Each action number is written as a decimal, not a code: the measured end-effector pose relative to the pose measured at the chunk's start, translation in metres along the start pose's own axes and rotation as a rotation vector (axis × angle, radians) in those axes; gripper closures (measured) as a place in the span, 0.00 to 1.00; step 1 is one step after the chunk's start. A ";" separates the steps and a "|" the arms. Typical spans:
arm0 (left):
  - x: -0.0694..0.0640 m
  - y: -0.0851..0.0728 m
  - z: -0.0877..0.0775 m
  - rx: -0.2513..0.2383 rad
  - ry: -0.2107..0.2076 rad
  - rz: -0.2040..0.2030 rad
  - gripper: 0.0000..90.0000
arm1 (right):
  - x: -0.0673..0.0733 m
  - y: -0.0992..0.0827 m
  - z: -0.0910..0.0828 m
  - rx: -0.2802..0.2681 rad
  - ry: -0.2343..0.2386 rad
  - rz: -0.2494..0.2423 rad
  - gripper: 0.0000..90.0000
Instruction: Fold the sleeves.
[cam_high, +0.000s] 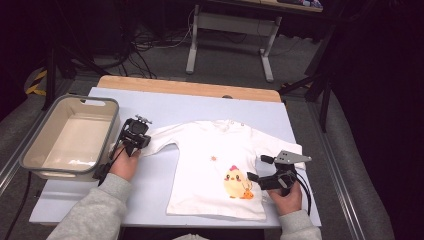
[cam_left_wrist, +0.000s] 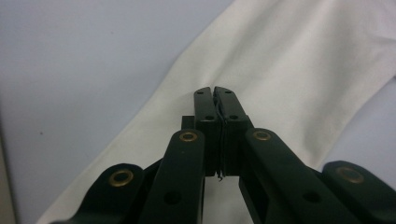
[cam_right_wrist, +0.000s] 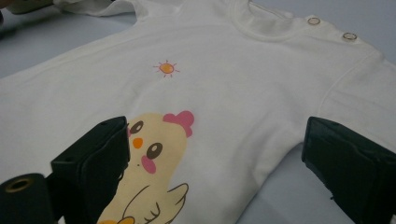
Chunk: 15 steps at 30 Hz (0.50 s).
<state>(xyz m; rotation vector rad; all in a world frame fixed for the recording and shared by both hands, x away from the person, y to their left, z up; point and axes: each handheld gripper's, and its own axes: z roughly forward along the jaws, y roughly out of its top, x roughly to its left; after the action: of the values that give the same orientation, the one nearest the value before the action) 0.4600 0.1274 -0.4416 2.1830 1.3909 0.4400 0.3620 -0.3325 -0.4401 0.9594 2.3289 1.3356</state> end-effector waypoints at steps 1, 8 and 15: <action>0.001 0.001 -0.002 -0.019 0.006 -0.002 0.99 | 0.000 0.000 0.000 0.000 0.000 0.000 0.09; 0.009 0.007 -0.017 -0.129 0.029 -0.048 0.99 | 0.000 0.000 0.001 0.005 -0.002 0.000 0.09; 0.012 0.014 -0.021 -0.167 0.048 -0.064 0.99 | 0.000 0.000 0.001 0.008 -0.004 -0.001 0.09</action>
<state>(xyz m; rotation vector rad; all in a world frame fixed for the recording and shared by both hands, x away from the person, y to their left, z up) 0.4642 0.1383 -0.4164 2.0011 1.3924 0.5669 0.3622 -0.3319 -0.4405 0.9628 2.3325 1.3239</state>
